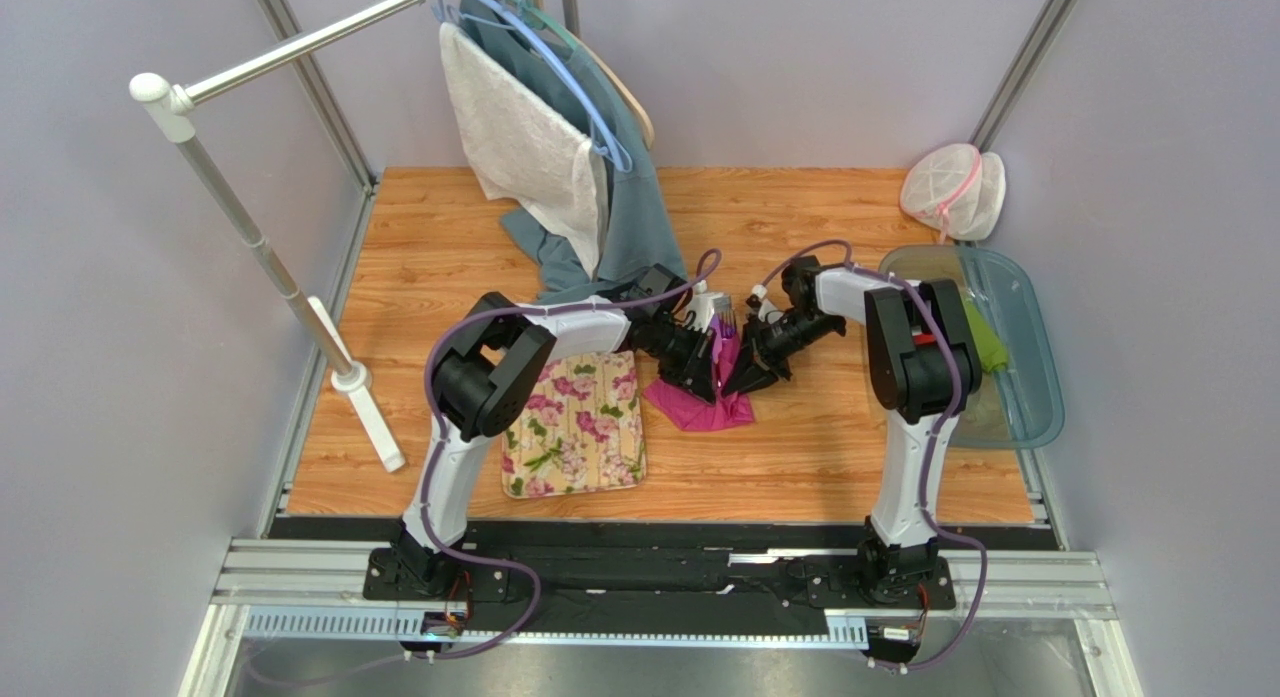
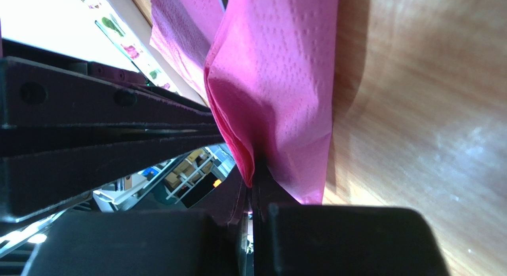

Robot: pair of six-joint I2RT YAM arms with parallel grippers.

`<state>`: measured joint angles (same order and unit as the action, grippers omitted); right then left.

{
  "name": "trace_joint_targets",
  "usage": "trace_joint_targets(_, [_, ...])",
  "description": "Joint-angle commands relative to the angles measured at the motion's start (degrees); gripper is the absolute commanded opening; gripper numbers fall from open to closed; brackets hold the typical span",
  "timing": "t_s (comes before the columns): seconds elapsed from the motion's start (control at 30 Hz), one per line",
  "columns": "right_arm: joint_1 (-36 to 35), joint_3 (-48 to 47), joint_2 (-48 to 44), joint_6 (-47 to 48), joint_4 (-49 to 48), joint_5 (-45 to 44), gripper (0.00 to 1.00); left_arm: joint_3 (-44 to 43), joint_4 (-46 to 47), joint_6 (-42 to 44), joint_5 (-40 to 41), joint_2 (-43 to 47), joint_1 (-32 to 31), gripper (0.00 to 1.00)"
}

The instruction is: Place the utensils on the paper napkin and roll it up

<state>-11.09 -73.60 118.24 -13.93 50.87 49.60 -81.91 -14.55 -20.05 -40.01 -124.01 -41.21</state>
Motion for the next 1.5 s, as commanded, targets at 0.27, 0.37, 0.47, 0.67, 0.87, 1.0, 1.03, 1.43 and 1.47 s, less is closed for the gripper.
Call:
trace_joint_targets(0.27, [-0.33,0.12,1.39,-2.76,-4.11,-0.91,0.29,2.98,2.33,1.16,-0.51,6.31,1.57,0.11])
trace_joint_targets(0.37, [-0.25,1.26,0.68,-4.43,-6.65,0.14,0.37,6.4,4.77,-0.42,-1.3,9.21,3.58,0.15])
trace_joint_targets(0.47, [-0.33,1.79,0.33,-5.14,-8.06,1.37,0.43,11.23,8.81,-3.06,-2.88,11.94,5.78,0.24])
trace_joint_targets(0.67, [-0.33,2.41,-0.55,-6.37,-10.17,3.83,0.58,15.02,14.28,-5.34,-4.9,15.46,6.85,0.4])
trace_joint_targets(0.87, [-0.33,2.15,-0.9,-6.98,-10.35,4.89,0.64,15.64,19.46,-9.47,-5.34,15.55,7.29,0.43])
trace_joint_targets(1.0, [-0.33,2.15,-0.9,-7.42,-10.18,4.54,0.64,17.39,24.9,-9.31,-6.66,17.47,7.29,0.42])
trace_joint_targets(1.03, [-0.25,2.06,-0.73,-7.51,-10.09,4.36,0.63,18.27,27.79,-8.69,-6.49,18.35,7.11,0.42])
trace_joint_targets(1.43, [-0.33,0.74,0.68,-7.95,-8.42,3.13,0.61,11.17,8.94,27.43,6.95,20.83,-4.74,0.31])
trace_joint_targets(1.47, [-0.33,0.74,0.77,-8.04,-8.42,3.13,0.59,9.94,8.49,28.83,7.66,19.69,-5.36,0.31])
